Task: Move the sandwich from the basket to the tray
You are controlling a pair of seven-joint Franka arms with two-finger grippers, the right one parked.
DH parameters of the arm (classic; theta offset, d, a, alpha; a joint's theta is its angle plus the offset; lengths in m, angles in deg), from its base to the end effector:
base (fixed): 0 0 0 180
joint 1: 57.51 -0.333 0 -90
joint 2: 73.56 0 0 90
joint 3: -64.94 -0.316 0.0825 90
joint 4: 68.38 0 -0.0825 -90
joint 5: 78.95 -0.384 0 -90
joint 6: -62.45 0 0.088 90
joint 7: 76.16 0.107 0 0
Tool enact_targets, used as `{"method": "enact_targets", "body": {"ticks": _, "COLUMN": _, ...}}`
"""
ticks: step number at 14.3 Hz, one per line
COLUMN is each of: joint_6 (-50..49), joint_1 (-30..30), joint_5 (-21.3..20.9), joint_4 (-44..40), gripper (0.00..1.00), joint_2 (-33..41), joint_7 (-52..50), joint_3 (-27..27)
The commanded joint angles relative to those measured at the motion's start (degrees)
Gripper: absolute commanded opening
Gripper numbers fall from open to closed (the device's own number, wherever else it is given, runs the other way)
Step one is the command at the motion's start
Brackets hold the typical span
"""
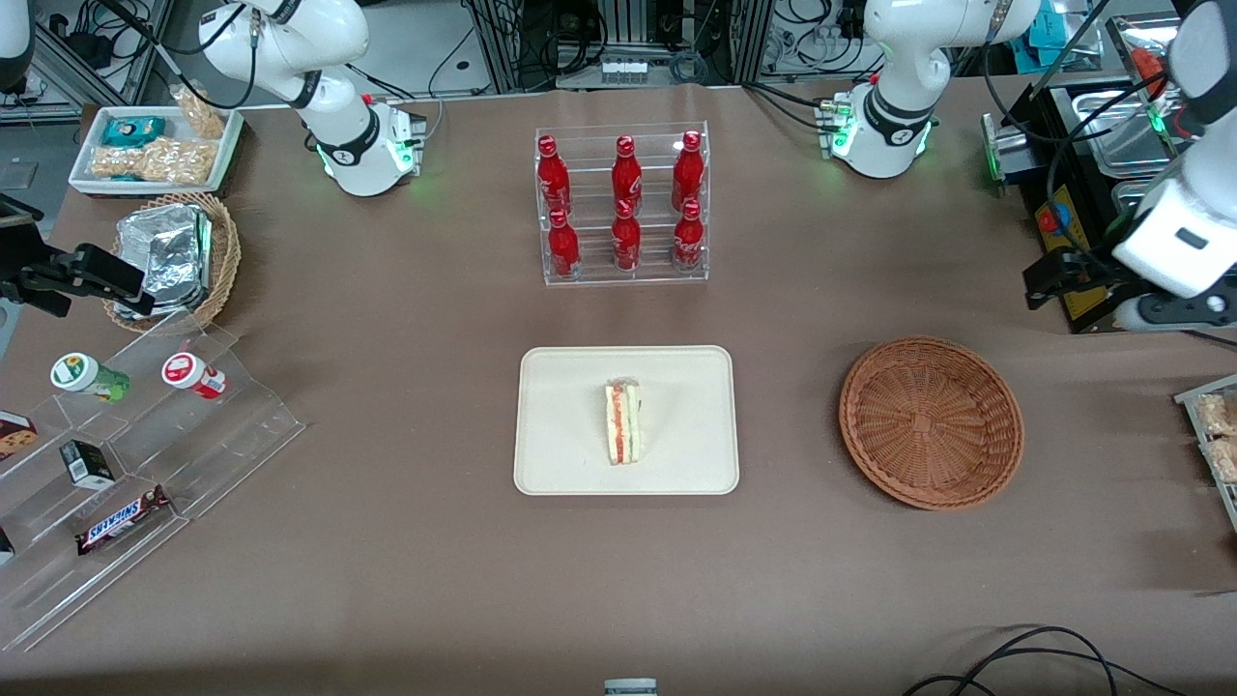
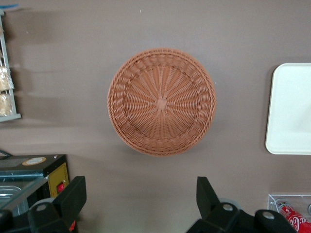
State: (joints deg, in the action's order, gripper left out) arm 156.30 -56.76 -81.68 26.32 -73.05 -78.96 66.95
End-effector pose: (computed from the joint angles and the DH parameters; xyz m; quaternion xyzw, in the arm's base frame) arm 0.5556 -0.0221 0.5965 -0.9997 0.0013 0.0018 0.0240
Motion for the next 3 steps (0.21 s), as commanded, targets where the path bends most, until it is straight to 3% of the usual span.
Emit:
{"method": "enact_targets", "body": {"ticks": 1, "joint_6": -1.8, "joint_1": 2.3, "joint_5": 1.7, "joint_4": -3.6, "gripper": 1.0, "joint_2": -2.1, "joint_7": 1.0, "joint_3": -2.2}}
{"method": "enact_targets", "body": {"ticks": 3, "joint_6": -1.8, "joint_1": 2.3, "joint_5": 3.0, "joint_4": -3.7, "gripper": 1.0, "joint_2": -2.3, "joint_7": 0.9, "joint_3": -2.2}}
